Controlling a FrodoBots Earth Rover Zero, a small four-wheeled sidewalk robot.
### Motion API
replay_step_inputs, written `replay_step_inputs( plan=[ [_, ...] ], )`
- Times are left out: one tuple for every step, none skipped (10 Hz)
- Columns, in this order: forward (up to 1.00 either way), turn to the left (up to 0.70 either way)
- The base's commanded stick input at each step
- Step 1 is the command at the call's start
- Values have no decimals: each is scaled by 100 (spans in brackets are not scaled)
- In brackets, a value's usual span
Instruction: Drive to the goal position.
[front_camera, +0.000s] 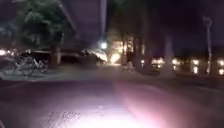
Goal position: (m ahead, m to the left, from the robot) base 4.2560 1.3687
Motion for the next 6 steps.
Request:
replay_step_inputs(
  plan=[
    [43, 26],
    [43, 26],
    [43, 26],
    [43, 26],
    [43, 26],
    [43, 26]
  ],
)
